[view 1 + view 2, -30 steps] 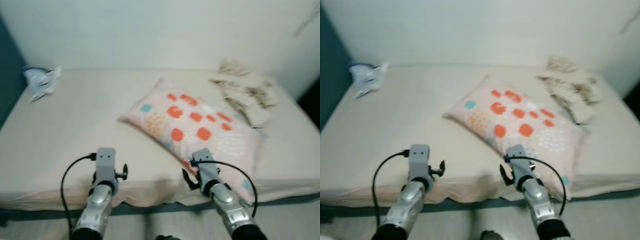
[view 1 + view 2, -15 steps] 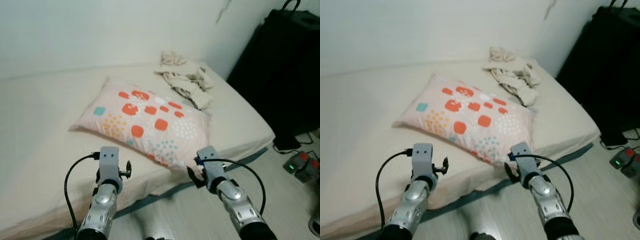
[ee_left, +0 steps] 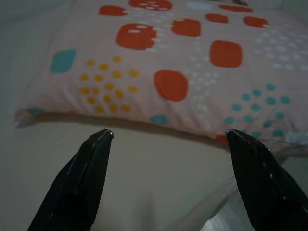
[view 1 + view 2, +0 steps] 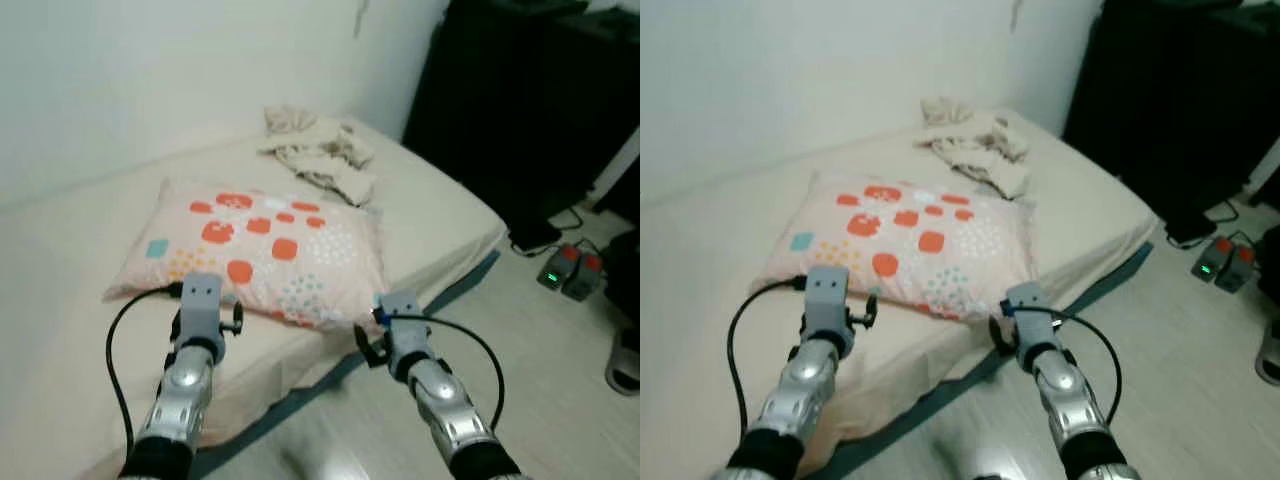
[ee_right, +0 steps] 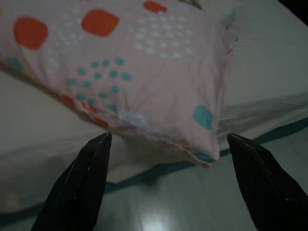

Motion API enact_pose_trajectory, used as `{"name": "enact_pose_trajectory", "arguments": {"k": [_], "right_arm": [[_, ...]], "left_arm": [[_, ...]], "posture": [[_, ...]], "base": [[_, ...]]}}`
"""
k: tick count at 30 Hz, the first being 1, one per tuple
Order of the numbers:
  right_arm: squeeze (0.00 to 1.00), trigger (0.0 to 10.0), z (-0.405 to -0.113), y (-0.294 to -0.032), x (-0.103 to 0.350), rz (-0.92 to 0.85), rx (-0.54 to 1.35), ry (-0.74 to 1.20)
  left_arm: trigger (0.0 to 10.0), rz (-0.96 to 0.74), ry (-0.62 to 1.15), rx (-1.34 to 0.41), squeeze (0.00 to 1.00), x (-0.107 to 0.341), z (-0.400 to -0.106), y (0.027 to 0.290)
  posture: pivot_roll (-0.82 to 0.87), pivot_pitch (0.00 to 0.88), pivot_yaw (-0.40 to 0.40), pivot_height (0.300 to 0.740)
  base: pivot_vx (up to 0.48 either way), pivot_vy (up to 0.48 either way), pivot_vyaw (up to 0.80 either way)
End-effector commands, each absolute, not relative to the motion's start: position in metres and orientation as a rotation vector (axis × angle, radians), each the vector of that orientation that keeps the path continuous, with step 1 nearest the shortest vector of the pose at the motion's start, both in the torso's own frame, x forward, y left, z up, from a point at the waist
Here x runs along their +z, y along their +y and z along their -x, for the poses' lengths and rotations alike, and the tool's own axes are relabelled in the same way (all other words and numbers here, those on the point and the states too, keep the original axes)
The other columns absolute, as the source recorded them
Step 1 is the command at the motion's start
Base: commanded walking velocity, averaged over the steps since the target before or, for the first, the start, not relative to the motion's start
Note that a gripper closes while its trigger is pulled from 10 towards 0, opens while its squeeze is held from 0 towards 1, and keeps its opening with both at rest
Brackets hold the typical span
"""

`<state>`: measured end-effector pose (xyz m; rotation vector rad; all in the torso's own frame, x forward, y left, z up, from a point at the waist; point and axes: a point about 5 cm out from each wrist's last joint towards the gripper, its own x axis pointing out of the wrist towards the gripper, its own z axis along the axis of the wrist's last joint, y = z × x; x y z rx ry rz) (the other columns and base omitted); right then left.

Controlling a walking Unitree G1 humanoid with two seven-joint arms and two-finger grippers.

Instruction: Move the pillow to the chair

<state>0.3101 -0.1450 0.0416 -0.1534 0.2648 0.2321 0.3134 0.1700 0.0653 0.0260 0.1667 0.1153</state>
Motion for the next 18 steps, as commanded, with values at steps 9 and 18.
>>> {"name": "enact_pose_trajectory", "arguments": {"k": [9, 18], "right_arm": [[0.00, 10.0, -0.308, -0.136, 0.037, 0.129, 0.306, 0.277], [0.00, 10.0, -0.308, -0.136, 0.039, 0.165, 0.329, 0.264]], "left_arm": [[10.0, -0.014, 0.212, 0.111, 0.00, 0.055, -0.310, 0.171], [10.0, 0.013, 0.215, 0.100, 0.00, 0.053, -0.311, 0.161]], "posture": [[-0.03, 0.100, 0.005, 0.740], [-0.06, 0.096, -0.015, 0.740]], "base": [[0.000, 0.000, 0.00], [0.000, 0.000, 0.00]]}}
